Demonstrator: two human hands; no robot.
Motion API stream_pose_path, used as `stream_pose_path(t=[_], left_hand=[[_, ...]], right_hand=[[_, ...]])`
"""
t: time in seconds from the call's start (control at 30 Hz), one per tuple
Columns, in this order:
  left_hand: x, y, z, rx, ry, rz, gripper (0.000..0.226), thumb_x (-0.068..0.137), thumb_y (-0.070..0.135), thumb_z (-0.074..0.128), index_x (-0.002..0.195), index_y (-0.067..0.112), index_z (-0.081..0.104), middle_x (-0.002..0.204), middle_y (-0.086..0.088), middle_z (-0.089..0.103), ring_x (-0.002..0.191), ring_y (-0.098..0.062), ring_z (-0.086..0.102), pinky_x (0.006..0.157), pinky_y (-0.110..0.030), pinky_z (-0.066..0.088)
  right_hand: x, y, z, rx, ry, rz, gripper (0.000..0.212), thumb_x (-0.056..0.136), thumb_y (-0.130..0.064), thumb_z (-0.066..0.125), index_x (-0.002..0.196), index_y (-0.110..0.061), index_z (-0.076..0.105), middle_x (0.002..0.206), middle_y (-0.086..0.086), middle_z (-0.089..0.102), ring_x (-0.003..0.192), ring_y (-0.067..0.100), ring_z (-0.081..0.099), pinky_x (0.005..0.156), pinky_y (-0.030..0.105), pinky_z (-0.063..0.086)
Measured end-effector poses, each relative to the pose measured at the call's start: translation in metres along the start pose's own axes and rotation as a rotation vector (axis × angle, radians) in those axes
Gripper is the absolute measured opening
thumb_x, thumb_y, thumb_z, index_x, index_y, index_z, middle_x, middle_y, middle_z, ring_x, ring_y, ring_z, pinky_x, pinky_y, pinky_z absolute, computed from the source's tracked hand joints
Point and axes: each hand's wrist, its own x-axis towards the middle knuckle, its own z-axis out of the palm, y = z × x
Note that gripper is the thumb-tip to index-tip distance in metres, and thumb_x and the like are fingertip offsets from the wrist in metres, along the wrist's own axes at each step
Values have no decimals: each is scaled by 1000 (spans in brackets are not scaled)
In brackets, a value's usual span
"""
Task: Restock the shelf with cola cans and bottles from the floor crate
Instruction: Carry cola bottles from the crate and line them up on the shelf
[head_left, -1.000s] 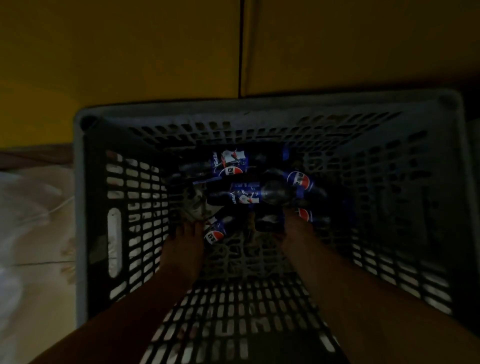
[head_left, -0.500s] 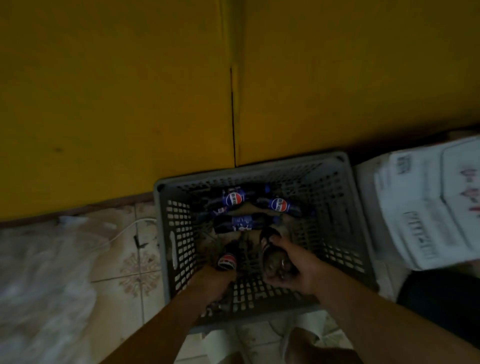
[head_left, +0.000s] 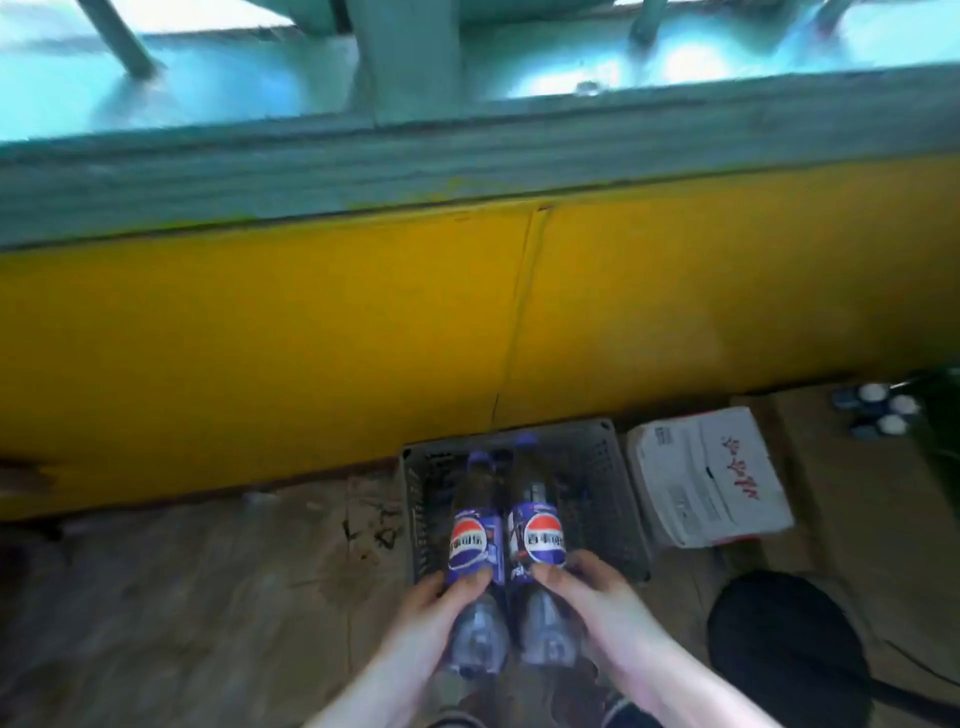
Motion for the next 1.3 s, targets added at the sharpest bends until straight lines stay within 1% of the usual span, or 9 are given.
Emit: stream_pose_path(t=[0.2, 0.3, 0.4, 0.63, 0.87, 1.0, 1.1, 1.2, 1.3], left_hand=[[-120, 19, 4, -4, 12, 232, 75, 55, 38, 90, 111, 3, 56, 106, -13, 76, 95, -21, 73, 76, -28, 58], [-154, 27, 8, -47, 9, 336, 65, 65, 24, 93, 111, 3, 51, 104, -11, 76, 91, -17, 73, 72, -25, 56], [-176, 36, 12, -38, 68, 433, 58, 71, 35, 87, 113, 13, 54, 107, -2, 76, 98, -15, 73, 78, -27, 57], [-211, 42, 48, -212, 329, 602, 56, 74, 44, 78, 109, 7, 55, 101, -7, 76, 92, -19, 74, 72, -26, 57], [-255, 18, 115, -470, 731, 697, 44, 78, 42, 76, 106, 11, 61, 106, -10, 75, 99, -25, 72, 85, -36, 59], [-293, 6, 148, -597, 915, 763, 31, 87, 21, 75, 106, 3, 59, 98, -12, 75, 86, -12, 72, 72, -17, 54], [-327, -13, 158, -666, 1052, 846, 37, 84, 19, 78, 108, -2, 58, 98, -17, 73, 81, -11, 71, 70, -15, 53], [-364, -46, 161, -718, 1196, 919, 54, 76, 38, 77, 110, 1, 58, 101, -13, 74, 90, -17, 72, 76, -22, 55], [-406, -86, 166, -735, 1351, 942, 41, 83, 26, 79, 114, 7, 61, 105, -7, 75, 95, -14, 72, 78, -20, 55]], right_hand=[[-116, -26, 8, -66, -83, -146, 57, 71, -24, 83, 114, 1, 56, 104, 17, 77, 93, 27, 73, 80, 39, 57], [-145, -33, 10, -68, -104, -206, 56, 72, -25, 81, 116, -1, 57, 105, 15, 77, 95, 28, 72, 76, 38, 59], [-164, -46, 10, -100, -152, -261, 53, 74, -26, 82, 118, -8, 57, 107, 10, 77, 98, 28, 73, 70, 34, 58], [-175, -78, -5, -209, -342, -299, 70, 65, -40, 90, 123, -15, 59, 117, 6, 75, 112, 28, 71, 96, 51, 57], [-189, -112, -23, -403, -665, -351, 58, 76, -39, 88, 121, -16, 61, 114, 0, 75, 109, 18, 71, 80, 26, 58], [-215, -116, -20, -485, -831, -375, 55, 77, -45, 73, 121, -14, 60, 115, 4, 75, 111, 22, 71, 92, 40, 58], [-242, -106, -8, -547, -973, -386, 54, 79, -45, 71, 121, -12, 60, 116, 7, 75, 112, 27, 70, 97, 46, 56], [-275, -84, 7, -620, -1141, -402, 47, 83, -39, 69, 120, -12, 60, 114, 6, 75, 110, 24, 71, 92, 39, 58], [-312, -53, 21, -683, -1309, -411, 39, 88, -28, 65, 122, -9, 59, 115, 7, 74, 108, 20, 71, 85, 27, 58]])
